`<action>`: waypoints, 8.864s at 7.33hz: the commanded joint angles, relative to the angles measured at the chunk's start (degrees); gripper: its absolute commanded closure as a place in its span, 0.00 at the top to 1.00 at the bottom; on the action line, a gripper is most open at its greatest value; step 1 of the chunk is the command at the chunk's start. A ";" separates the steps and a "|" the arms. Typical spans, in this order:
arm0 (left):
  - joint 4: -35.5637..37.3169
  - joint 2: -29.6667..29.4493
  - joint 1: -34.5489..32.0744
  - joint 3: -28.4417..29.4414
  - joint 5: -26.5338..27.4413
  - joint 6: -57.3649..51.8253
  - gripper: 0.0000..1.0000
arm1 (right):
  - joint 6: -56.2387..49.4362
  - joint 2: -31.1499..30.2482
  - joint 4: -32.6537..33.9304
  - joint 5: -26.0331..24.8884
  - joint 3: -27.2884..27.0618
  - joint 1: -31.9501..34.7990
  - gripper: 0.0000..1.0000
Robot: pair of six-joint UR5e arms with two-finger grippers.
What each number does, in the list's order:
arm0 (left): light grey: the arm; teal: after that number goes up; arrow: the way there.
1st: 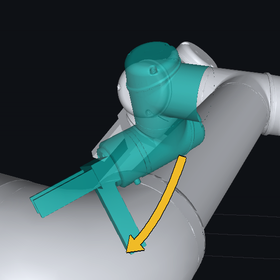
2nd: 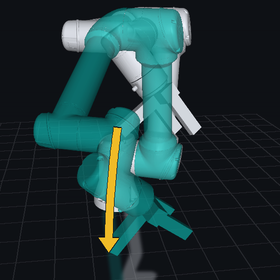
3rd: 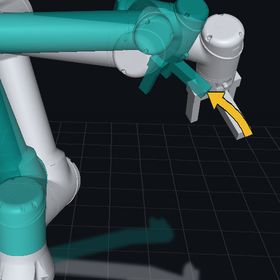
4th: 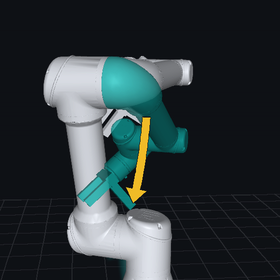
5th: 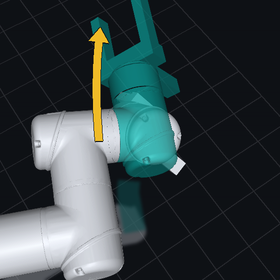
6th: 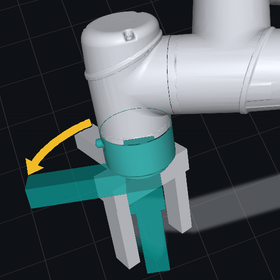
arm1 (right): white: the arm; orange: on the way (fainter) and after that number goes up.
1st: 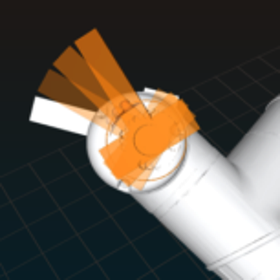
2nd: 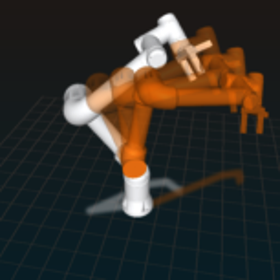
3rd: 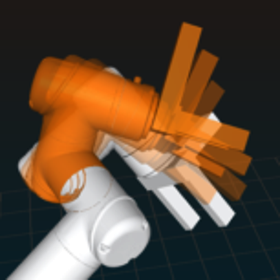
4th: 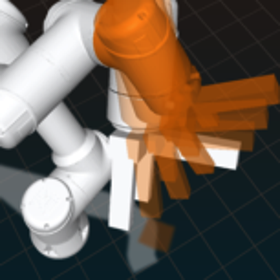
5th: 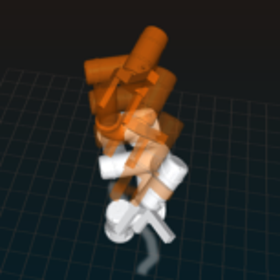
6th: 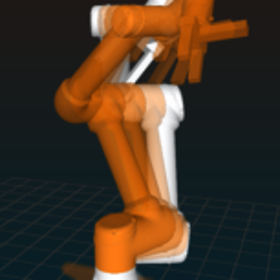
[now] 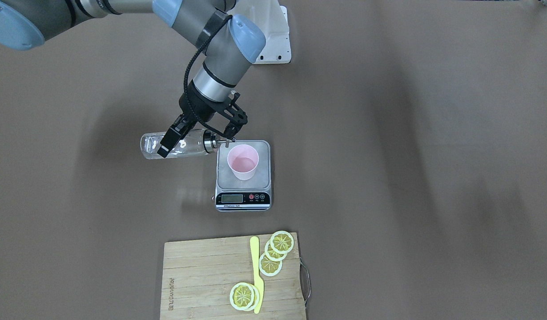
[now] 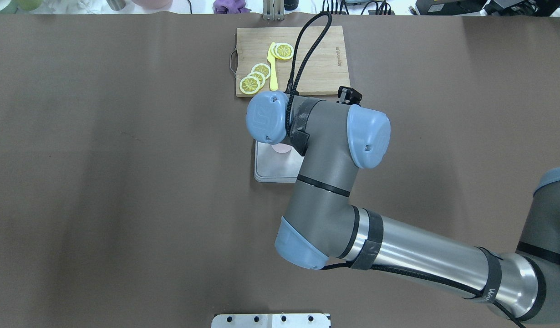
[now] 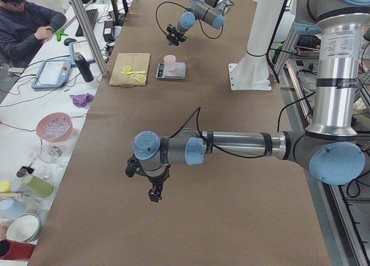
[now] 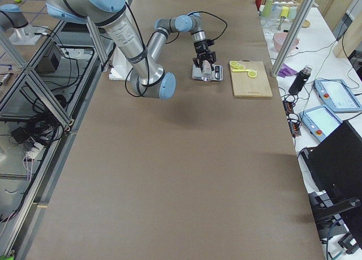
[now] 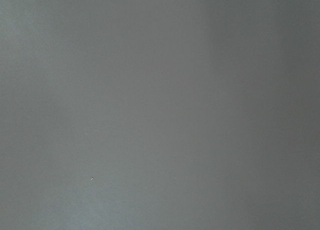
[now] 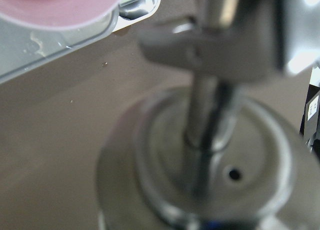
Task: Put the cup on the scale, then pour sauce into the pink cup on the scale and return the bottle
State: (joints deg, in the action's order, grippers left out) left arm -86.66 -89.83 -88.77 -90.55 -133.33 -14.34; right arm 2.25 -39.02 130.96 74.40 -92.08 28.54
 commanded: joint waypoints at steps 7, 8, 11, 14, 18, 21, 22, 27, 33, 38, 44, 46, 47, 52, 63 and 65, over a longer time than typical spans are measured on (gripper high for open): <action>-0.09 0.01 0.00 0.81 -1.05 -0.07 0.99 | 0.04 5.18 10.44 -2.86 8.14 -1.20 0.00; -0.09 0.27 0.00 0.81 -1.05 -0.07 0.99 | 0.04 5.36 11.94 -3.12 8.31 -1.20 0.00; -0.18 0.53 0.00 0.81 -1.06 -0.16 0.99 | 0.04 8.60 14.94 -3.21 12.87 -1.29 0.00; -0.44 1.06 0.00 0.81 -1.06 -0.16 0.99 | 0.04 9.40 18.53 -4.00 14.03 -1.29 0.00; -0.44 1.15 0.00 0.90 -1.14 -0.33 0.99 | 0.39 10.02 18.72 -4.00 13.94 -1.46 0.00; -0.70 1.15 0.00 0.90 -2.01 -0.33 0.99 | 1.18 9.58 13.75 -3.65 13.06 -1.46 0.00; -0.70 1.15 0.00 0.81 -2.11 -0.42 0.99 | 1.18 8.53 10.23 -3.56 12.98 -1.38 0.00; -0.79 1.15 0.00 0.55 -2.46 -0.42 0.99 | 0.12 -3.94 0.73 1.50 -11.24 0.90 0.00; -0.88 1.15 0.00 0.55 -2.46 -0.51 0.99 | 0.83 -20.10 -32.02 25.84 -18.67 13.28 0.00; -0.97 1.15 0.00 0.46 -2.46 -0.60 0.99 | 2.49 -32.14 -56.63 37.99 -18.40 18.30 0.00; -0.97 1.15 0.00 0.37 -2.46 -0.60 0.99 | 10.55 -40.96 -97.81 41.08 -2.55 18.49 0.00; -1.05 1.15 0.00 0.37 -2.46 -0.60 0.99 | 13.90 -40.96 -105.02 44.06 2.77 19.19 0.00; -1.06 1.15 0.00 0.29 -2.46 -0.60 0.99 | 15.40 -40.96 -109.90 44.16 5.22 19.19 0.00; -1.06 1.15 0.00 0.11 -2.46 -0.60 0.99 | 16.04 -41.22 -118.38 43.90 10.25 19.10 0.00; -1.06 1.06 0.00 0.11 -2.46 -0.60 0.99 | 15.15 -40.96 -120.59 42.14 13.50 19.01 0.00; -1.06 1.06 0.00 0.11 -2.46 -0.60 0.99 | 14.54 -40.87 -120.59 42.14 13.94 19.01 0.00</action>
State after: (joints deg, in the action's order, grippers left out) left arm -87.71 -88.77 -88.77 -90.44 -135.79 -14.94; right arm 17.03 -79.93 10.36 116.58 -78.42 47.57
